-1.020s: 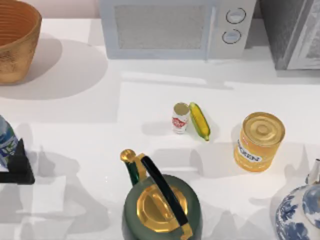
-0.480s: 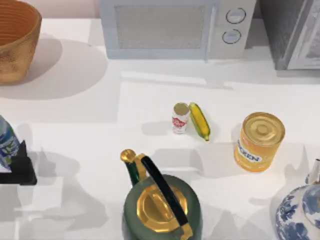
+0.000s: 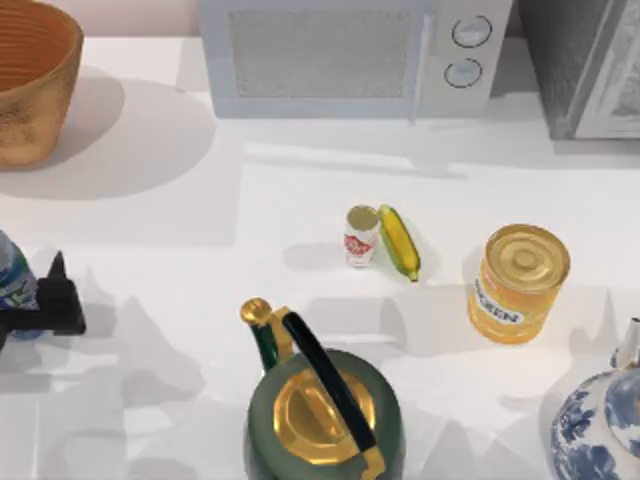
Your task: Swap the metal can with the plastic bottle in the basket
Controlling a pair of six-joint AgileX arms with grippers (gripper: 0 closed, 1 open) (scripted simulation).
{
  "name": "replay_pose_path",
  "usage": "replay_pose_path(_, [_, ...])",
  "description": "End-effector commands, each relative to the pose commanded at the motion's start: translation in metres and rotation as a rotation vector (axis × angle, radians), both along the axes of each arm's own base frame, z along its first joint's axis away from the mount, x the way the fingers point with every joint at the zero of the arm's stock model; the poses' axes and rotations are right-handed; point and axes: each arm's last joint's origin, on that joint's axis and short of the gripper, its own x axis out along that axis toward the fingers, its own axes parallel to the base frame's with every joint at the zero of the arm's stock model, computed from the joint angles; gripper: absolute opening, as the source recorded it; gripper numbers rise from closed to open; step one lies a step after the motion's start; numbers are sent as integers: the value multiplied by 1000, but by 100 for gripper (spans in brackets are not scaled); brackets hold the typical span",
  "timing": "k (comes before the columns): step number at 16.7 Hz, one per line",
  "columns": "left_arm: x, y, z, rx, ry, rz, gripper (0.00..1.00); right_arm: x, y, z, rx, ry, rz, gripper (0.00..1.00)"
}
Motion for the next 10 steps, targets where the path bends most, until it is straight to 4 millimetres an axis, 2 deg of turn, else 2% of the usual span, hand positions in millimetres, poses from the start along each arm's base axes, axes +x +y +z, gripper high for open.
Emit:
replay_pose_path(5, [2,0,-1,0,1,0,100,0,0,0,0,0,0,100])
replay_pose_path(10, [2,0,-1,0,1,0,62,0,0,0,0,0,0,100])
